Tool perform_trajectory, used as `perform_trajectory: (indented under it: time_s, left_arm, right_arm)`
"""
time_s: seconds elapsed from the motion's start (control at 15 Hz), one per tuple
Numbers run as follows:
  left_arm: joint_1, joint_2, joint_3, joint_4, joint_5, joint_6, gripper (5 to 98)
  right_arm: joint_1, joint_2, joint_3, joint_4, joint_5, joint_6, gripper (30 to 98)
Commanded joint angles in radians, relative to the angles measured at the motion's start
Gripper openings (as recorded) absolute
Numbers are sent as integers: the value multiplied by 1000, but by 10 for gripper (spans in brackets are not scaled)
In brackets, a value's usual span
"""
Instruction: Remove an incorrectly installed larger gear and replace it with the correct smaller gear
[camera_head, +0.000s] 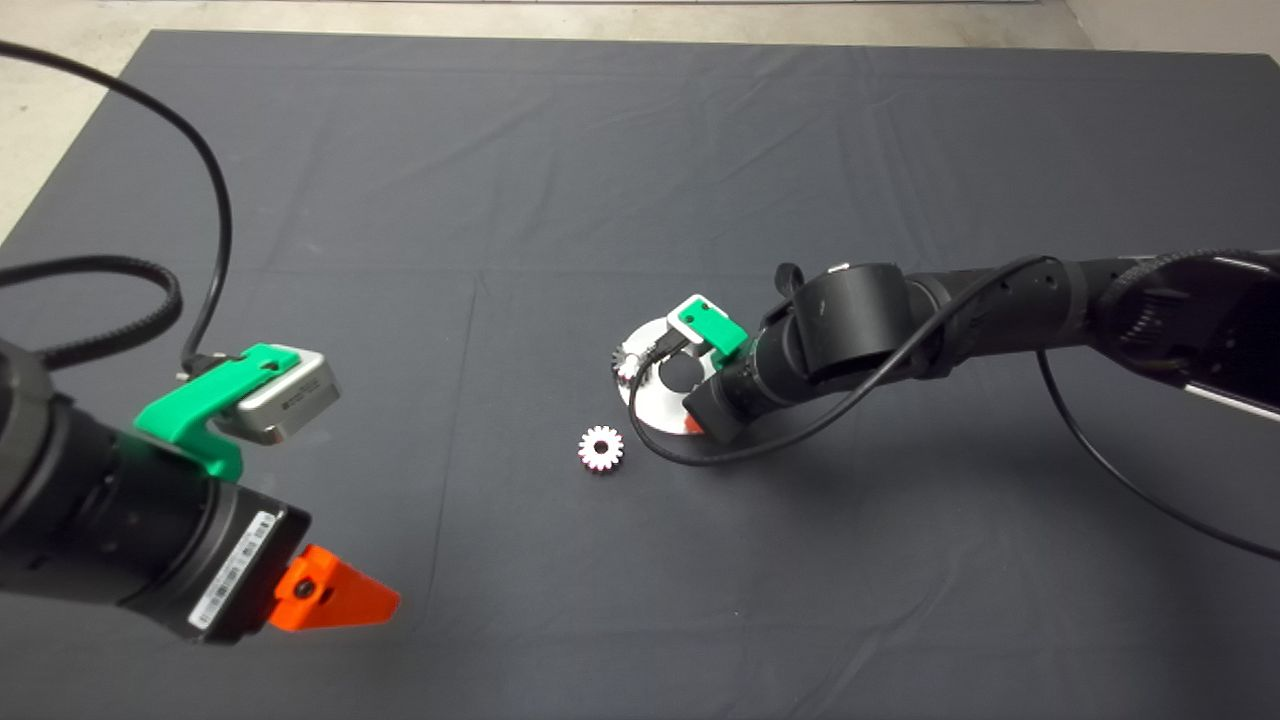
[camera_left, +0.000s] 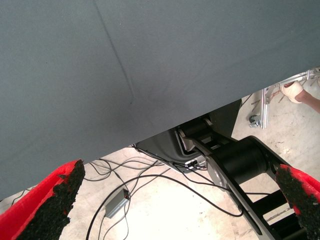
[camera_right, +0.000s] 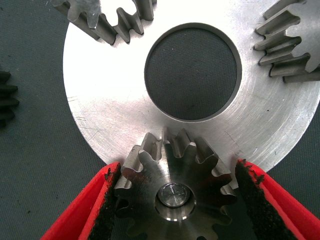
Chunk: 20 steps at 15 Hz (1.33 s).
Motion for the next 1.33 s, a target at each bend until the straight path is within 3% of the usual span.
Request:
perform_trajectory:
  time_s: [0.0,0.2,1.27]
  left_arm:
    - [-13,-4,12,-16,1,0,981]
    - [-13,-4,12,-18,1,0,981]
    - [-13,-4,12,-18,1,0,981]
  right_arm:
    - [15,6,3,-17,1,0,605]
    - [15,6,4,-15,2,0,554]
    - [16,16,9,-6,1,-25,499]
